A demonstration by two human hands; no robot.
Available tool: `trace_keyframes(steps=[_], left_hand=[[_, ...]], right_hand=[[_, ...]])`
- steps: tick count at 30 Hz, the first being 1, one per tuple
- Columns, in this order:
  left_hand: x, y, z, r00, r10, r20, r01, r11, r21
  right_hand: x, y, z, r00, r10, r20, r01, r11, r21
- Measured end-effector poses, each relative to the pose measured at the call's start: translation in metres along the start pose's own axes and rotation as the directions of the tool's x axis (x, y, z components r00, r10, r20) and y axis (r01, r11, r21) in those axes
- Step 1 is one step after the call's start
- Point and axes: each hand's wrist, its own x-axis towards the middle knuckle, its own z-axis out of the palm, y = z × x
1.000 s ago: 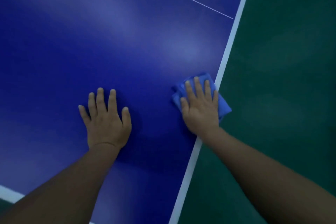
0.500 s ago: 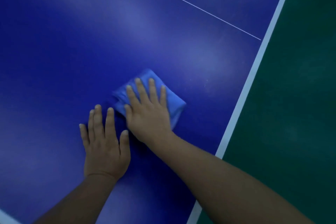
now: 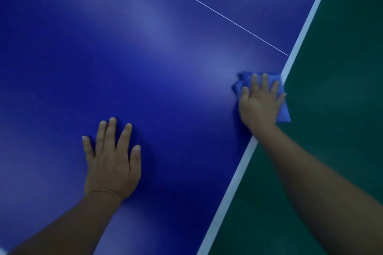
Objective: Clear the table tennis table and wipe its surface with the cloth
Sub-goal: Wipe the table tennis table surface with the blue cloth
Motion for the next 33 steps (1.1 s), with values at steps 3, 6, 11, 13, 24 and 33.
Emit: trace_keyframes(steps=[3,6,11,13,24,33], left_hand=[[0.0,0.002,-0.001,1.0,0.0,-0.009,0.0,1.0,-0.008],[-0.001,0.003,-0.001,1.0,-0.002,-0.014,0.002,1.0,-0.007],[0.0,0.003,-0.003,1.0,-0.012,-0.004,0.012,1.0,0.009],[-0.001,0.003,-0.003,1.0,-0.017,-0.008,0.017,1.0,0.004],[-0.001,0.004,-0.006,1.0,-0.019,0.025,0.019,1.0,0.008],[-0.001,0.003,-0.005,0.999,-0.021,0.043,0.02,0.999,0.028]], right_hand=[[-0.064,-0.038,0.016,0.929,-0.371,-0.016,0.37,0.928,-0.041],[-0.111,-0.02,0.019,0.725,-0.686,0.06,0.689,0.724,-0.034],[-0.017,0.024,-0.002,0.826,-0.554,0.099,0.563,0.82,-0.106],[0.006,0.02,-0.006,0.915,-0.394,0.091,0.401,0.912,-0.088],[-0.129,0.033,0.018,0.598,-0.793,0.115,0.801,0.595,-0.059],[-0.051,-0.001,0.002,0.976,-0.214,0.05,0.215,0.976,-0.028]])
